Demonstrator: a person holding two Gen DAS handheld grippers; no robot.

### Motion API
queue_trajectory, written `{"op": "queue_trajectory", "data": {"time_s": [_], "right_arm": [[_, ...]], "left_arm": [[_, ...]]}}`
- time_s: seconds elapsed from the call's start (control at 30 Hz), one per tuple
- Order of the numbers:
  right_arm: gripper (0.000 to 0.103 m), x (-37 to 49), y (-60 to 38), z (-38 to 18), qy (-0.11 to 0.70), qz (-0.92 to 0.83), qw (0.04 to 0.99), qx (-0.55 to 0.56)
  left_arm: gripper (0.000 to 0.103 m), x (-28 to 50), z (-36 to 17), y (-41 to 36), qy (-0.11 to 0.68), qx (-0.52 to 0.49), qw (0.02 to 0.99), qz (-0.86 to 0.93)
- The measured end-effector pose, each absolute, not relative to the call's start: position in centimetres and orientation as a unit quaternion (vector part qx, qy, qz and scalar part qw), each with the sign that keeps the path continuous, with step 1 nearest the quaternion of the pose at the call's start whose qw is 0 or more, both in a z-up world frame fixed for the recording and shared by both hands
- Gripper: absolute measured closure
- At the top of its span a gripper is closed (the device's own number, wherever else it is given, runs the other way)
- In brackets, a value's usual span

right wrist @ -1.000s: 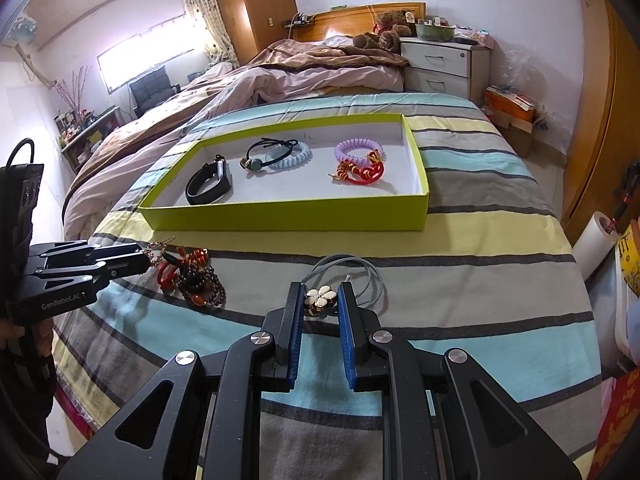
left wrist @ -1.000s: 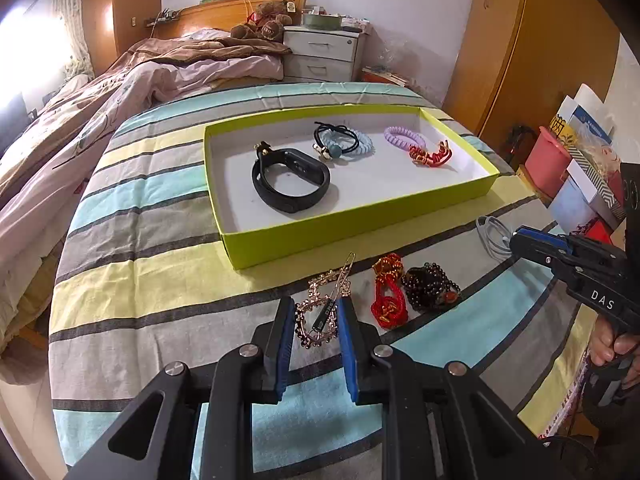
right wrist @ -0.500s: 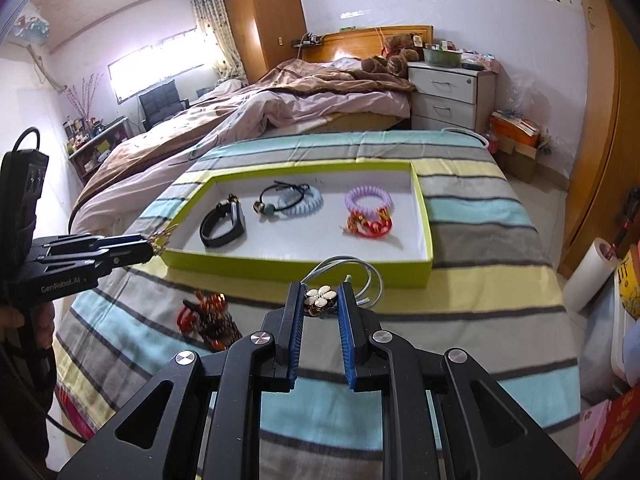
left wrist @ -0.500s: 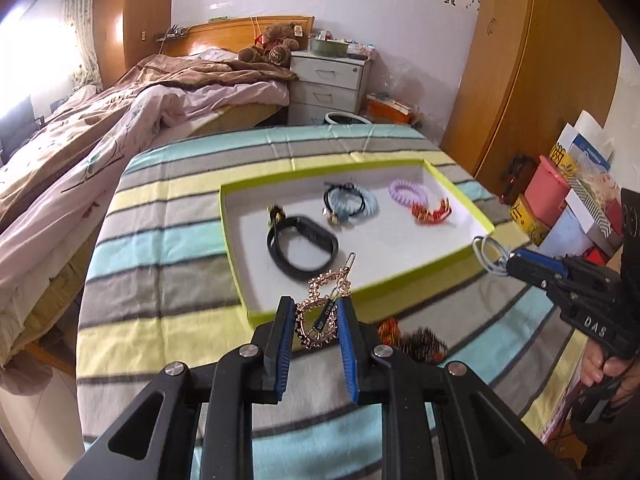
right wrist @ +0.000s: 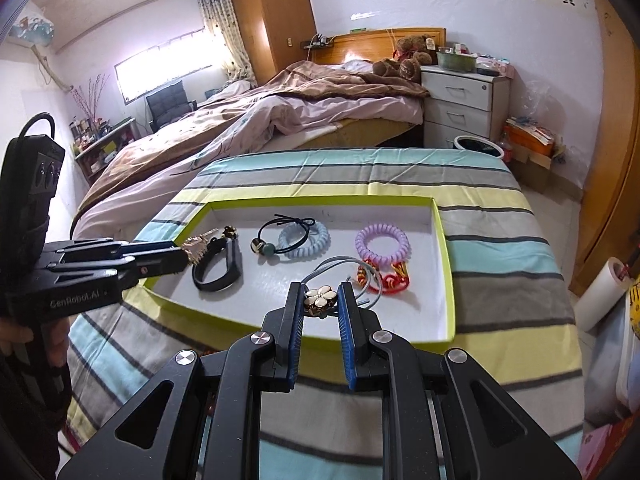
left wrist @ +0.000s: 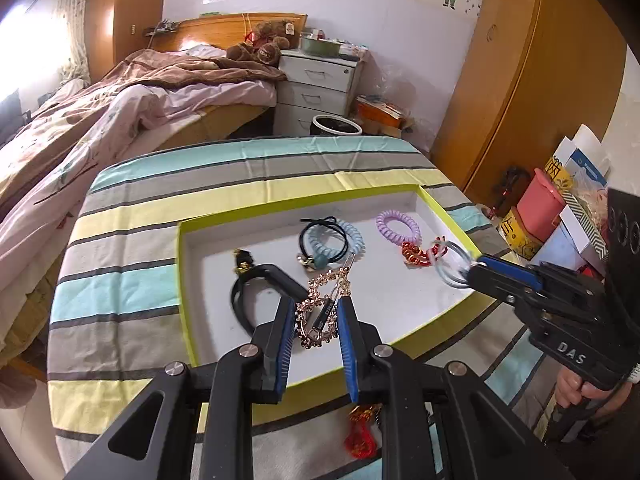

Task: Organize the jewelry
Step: 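Carry the gold chain and grey hair tie over the box with both tools, then open both tools to release the chain and hair tie in the box, withdraw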

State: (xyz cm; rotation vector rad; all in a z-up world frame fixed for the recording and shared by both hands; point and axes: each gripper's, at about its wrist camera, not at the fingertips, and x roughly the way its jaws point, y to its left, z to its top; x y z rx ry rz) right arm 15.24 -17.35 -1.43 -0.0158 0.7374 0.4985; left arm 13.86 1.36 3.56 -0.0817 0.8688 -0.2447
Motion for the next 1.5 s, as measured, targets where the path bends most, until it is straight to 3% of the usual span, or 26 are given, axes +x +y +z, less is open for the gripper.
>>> {"op": "queue_trajectory", "data": {"time_s": [0.73,1.5], "right_arm": [[0.085,20.4,-15.0,-5.2,0.419,0.295,0.856,-0.066],[0.085,21.4,-16.2,-5.8,0.416,0.240,0.872,-0.095]], "left_arm": [[0.081,16.5,-0.5,-1.0,0.470,-0.043,0.873,-0.125],[0.081,16.9,-1.4,-0.7,0.482,-0.045,0.867,-0.115]]}}
